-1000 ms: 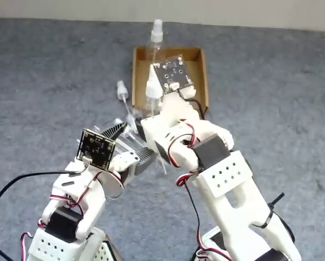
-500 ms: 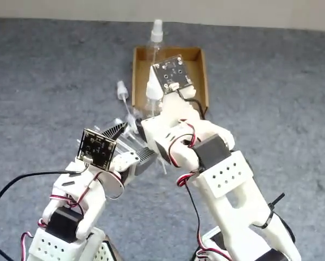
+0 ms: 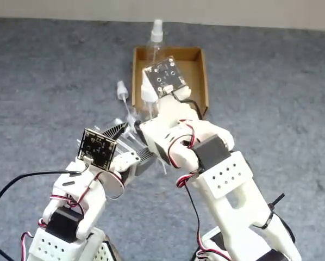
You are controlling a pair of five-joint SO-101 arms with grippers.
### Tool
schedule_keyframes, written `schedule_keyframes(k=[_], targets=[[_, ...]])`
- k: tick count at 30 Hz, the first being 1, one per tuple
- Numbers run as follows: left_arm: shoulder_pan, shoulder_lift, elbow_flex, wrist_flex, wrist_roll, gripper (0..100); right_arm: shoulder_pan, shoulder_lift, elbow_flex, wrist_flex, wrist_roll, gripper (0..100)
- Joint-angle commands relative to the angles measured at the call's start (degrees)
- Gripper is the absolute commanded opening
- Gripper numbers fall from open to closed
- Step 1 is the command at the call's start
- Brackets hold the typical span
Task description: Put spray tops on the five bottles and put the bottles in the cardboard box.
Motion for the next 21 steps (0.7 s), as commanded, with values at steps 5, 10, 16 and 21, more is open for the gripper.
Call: schedule_keyframes(k=[5, 10, 16, 21], targets=[[-2.8, 0.9, 0.7, 0.1, -0.9, 24, 1.4, -4.0, -5.6, 0.5, 1.5, 0.3], [-2.6, 0.9, 1.4, 0.0, -1.0, 24, 3.4, -3.3, -5.5, -6.7, 0.3, 0.3], [-2.5, 0.8, 1.8, -0.2, -1.0, 24, 13.0, 5.0, -6.2, -16.7, 0.2, 0.3], [-2.5, 0.8, 1.9, -0.2, -1.0, 24, 19.6, 13.9, -6.2, -33.0, 0.1, 0.3]])
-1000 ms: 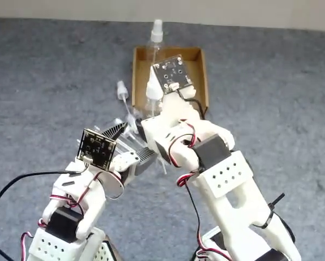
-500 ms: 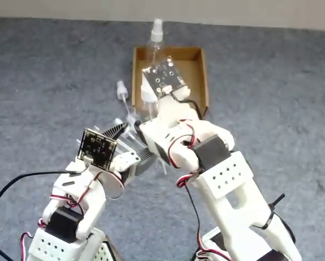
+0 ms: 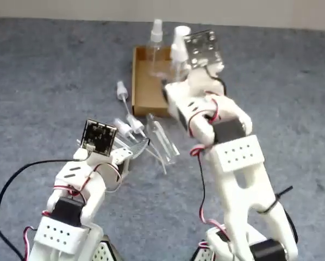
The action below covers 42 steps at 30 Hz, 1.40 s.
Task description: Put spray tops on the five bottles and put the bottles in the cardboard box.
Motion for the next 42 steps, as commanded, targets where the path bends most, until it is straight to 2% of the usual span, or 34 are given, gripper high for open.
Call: schedule_keyframes(k=[1, 7, 16, 23, 33, 38, 42], targets=[[-0.6, -0.2, -0.7, -0.7, -0.3, 24, 3.7, 4.6, -3.7, -12.6, -0.8, 0.3], [-0.6, -0.2, 0.4, -0.7, -0.3, 24, 5.5, 15.3, -3.8, -26.0, -0.5, 0.4], [-0.8, -0.1, 0.6, -0.7, -0.4, 24, 5.7, 26.9, -8.0, -32.1, -0.4, 0.4], [-0.9, -0.1, 0.6, -0.7, -0.4, 24, 7.4, 36.4, -13.2, -45.6, -0.8, 0.4], [-0.7, -0.1, 0.6, -0.7, -0.4, 24, 7.7, 47.6, -13.4, -59.4, -0.9, 0.4], [-0.6, 0.0, 0.7, -0.7, -2.3, 24, 7.4, 53.2, -15.0, -64.3, -0.9, 0.4], [-0.6, -0.1, 0.7, -0.5, -2.5, 24, 7.7, 59.2, -21.8, -64.5, -0.9, 0.4]])
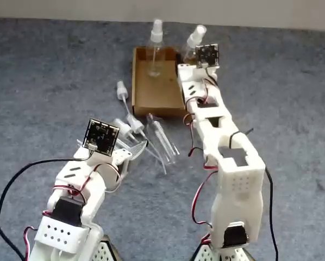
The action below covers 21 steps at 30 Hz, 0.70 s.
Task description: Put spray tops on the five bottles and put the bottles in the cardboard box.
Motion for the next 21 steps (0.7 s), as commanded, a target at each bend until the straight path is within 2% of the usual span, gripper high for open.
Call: schedule_keyframes(k=[1, 11, 16, 21], targets=[[-0.5, 0.0, -0.2, -0.5, -0.6, 24, 0.7, 2.2, -9.3, -1.7, -0.7, 0.4], [-0.5, 0.0, -0.2, -0.5, -0.6, 24, 0.4, 13.5, -22.1, -1.2, -0.7, 0.4], [-0.5, 0.0, -0.2, -0.5, -0.6, 24, 0.4, 14.5, -26.4, 8.3, -0.6, 0.4], [-0.5, 0.0, -0.2, -0.5, -0.6, 24, 0.0, 14.6, -29.8, 10.0, -0.6, 0.4]])
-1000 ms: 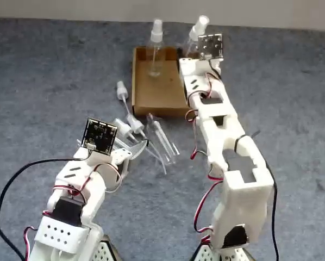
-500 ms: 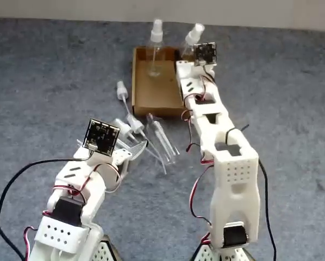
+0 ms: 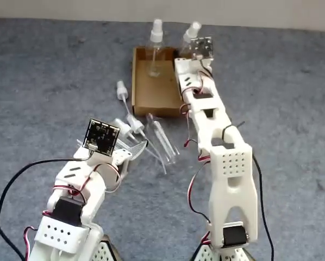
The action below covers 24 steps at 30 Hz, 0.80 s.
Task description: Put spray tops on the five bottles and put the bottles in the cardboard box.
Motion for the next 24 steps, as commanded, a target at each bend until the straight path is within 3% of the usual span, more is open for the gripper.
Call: schedule_keyframes(k=[1, 12, 17, 24], targets=[[-0.5, 0.0, -0.2, -0.5, -0.4, 24, -0.1, -2.1, -4.9, 0.1, -0.4, 0.4], [-0.5, 0.0, -0.2, -0.5, -0.4, 24, -0.7, -2.1, -4.9, 0.2, -0.3, 1.2], [-0.5, 0.0, -0.2, -0.5, -0.4, 24, -0.7, -2.0, -4.7, 0.3, -0.3, 9.8], [-0.5, 0.0, -0.2, -0.5, -0.4, 24, -0.8, -0.7, -4.8, 0.3, -0.3, 10.9]])
